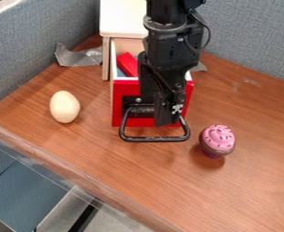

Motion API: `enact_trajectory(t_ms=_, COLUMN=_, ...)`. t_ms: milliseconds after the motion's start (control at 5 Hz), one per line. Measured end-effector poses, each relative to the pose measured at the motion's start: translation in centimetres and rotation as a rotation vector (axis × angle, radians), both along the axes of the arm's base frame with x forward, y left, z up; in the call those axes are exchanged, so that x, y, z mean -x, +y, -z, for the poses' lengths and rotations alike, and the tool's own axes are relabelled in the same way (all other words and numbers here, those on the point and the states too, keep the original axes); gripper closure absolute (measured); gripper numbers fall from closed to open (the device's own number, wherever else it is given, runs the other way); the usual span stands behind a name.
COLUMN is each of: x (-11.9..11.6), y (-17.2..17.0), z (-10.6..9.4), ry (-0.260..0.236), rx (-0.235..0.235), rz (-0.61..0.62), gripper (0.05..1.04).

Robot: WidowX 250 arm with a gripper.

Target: Close the drawer

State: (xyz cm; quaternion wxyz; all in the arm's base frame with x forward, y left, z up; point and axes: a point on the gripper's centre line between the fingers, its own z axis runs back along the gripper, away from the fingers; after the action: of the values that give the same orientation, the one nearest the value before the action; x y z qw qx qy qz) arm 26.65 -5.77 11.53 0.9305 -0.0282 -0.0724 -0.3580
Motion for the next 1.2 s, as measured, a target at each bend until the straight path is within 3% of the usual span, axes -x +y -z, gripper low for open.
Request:
enact_trajectory(t_ms=200, x=0.2, y=0.1, z=0.8, ry=0.027, rx=-0.005, rz=-0.012, gripper=0.083)
enact_trajectory(t_ms=600, x=2.8, y=-1.4, z=4.1, ry=0.067, rx=-0.047, rz=-0.348, gripper=0.083)
enact_trajectory(t_ms=1000, x=3.9, y=-3.1, z=7.1, ry=0.051, rx=-0.03, rz=-0.714, gripper=0.083)
enact_trajectory(t_ms=1200, x=2.7, y=-3.4, z=9.1, ry=0.007, rx=0.0, rz=-0.8, gripper=0.135)
